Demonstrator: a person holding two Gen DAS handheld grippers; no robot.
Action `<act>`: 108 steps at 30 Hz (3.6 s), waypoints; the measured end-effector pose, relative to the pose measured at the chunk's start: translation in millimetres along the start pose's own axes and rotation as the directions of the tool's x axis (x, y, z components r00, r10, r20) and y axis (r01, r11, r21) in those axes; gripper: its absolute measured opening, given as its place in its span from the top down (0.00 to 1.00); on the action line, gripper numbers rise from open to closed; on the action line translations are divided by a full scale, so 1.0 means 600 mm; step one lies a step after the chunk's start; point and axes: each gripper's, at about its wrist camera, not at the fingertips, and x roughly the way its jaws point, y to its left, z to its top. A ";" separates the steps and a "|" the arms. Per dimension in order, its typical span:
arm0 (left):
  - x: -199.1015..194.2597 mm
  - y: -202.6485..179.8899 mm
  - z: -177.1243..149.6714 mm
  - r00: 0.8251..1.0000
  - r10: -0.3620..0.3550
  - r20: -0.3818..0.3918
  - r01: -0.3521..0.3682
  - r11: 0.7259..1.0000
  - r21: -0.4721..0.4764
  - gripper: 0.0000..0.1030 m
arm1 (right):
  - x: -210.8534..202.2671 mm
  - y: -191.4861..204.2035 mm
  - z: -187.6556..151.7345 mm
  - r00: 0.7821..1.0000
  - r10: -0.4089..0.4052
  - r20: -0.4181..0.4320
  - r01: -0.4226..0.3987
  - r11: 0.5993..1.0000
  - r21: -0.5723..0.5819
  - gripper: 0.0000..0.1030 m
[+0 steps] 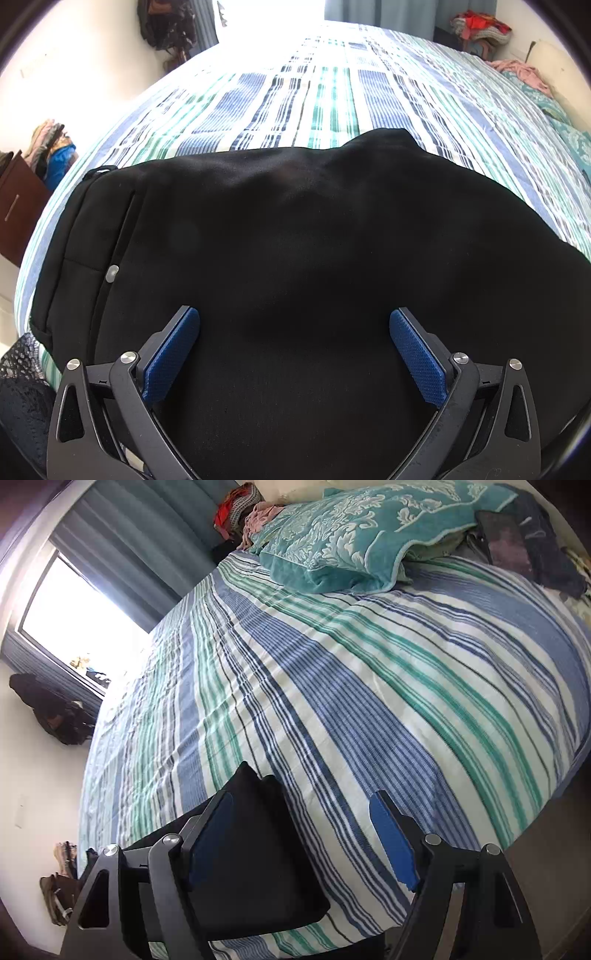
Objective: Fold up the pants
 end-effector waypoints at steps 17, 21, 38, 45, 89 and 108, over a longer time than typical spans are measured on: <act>-0.041 0.035 0.007 1.000 -0.002 -0.031 -0.002 0.993 -0.114 0.01 | 0.121 0.040 -0.021 0.919 0.217 -0.330 -0.251 0.966 -0.063 0.35; -0.033 0.027 -0.003 0.999 0.002 -0.044 -0.007 0.993 -0.115 0.01 | 0.139 0.031 -0.016 0.871 0.316 -0.376 -0.329 0.944 0.030 0.35; -0.044 0.044 -0.016 0.998 -0.057 -0.014 0.054 0.987 -0.150 0.01 | 0.148 0.112 -0.025 0.913 0.050 -0.404 -0.094 0.991 -0.091 0.87; -0.059 0.083 -0.008 0.990 -0.138 0.025 0.140 0.952 -0.274 0.01 | 0.067 0.198 -0.069 0.865 0.432 -0.254 -0.417 0.902 0.115 0.87; -0.084 -0.171 -0.025 0.934 -0.351 -0.073 0.358 0.904 0.233 0.94 | 0.057 0.493 -0.394 0.951 0.307 -0.028 -0.297 0.886 -0.356 0.18; -0.127 -0.079 0.007 0.935 -0.343 0.085 0.331 0.935 0.130 0.53 | 0.056 0.484 -0.389 0.951 0.310 0.010 -0.290 0.899 -0.329 0.18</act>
